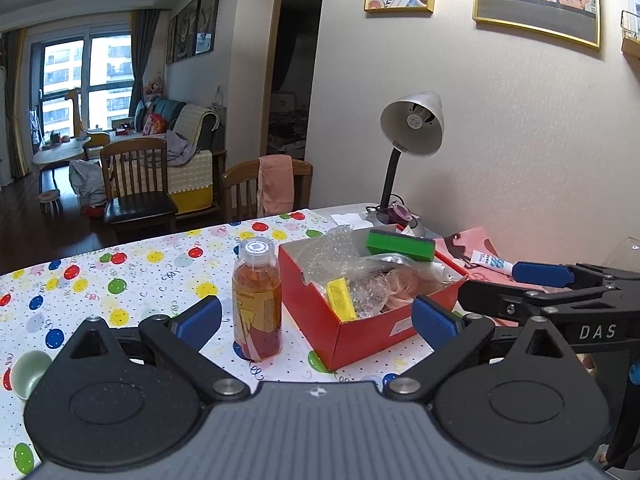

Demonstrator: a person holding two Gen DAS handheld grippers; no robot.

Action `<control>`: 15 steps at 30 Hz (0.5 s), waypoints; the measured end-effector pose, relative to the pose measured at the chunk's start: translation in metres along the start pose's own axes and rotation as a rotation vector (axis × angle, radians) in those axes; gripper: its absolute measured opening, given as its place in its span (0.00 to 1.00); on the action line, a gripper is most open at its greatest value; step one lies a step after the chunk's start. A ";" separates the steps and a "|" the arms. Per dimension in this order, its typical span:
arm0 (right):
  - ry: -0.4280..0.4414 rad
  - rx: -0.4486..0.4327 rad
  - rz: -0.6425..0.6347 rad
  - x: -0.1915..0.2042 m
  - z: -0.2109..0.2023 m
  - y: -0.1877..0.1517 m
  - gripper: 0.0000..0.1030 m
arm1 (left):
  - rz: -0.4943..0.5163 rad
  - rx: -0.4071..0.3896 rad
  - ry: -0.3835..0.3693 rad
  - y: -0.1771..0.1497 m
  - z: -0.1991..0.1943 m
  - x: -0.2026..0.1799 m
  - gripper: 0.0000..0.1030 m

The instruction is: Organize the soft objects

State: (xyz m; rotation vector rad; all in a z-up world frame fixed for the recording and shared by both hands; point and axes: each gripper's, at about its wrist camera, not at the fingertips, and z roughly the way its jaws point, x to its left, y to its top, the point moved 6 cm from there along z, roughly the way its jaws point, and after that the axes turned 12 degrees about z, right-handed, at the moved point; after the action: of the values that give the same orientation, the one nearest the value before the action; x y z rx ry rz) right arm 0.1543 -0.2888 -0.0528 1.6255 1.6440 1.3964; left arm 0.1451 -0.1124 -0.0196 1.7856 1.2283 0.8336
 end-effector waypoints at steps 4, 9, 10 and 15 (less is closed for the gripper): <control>0.001 -0.003 -0.001 0.003 -0.002 -0.001 1.00 | -0.003 -0.007 0.007 -0.002 -0.003 0.002 0.99; 0.012 -0.003 -0.011 0.008 -0.005 -0.001 1.00 | -0.003 -0.012 0.021 -0.004 -0.006 0.004 0.99; 0.015 -0.003 -0.014 0.010 -0.005 -0.002 1.00 | -0.005 -0.012 0.024 -0.004 -0.007 0.005 0.99; 0.020 -0.016 -0.023 0.017 -0.005 0.000 1.00 | -0.001 -0.019 0.037 -0.003 -0.009 0.007 0.99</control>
State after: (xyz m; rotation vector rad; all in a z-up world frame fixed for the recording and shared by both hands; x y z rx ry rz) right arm 0.1467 -0.2751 -0.0451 1.5837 1.6537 1.4149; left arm 0.1378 -0.1027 -0.0177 1.7614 1.2415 0.8779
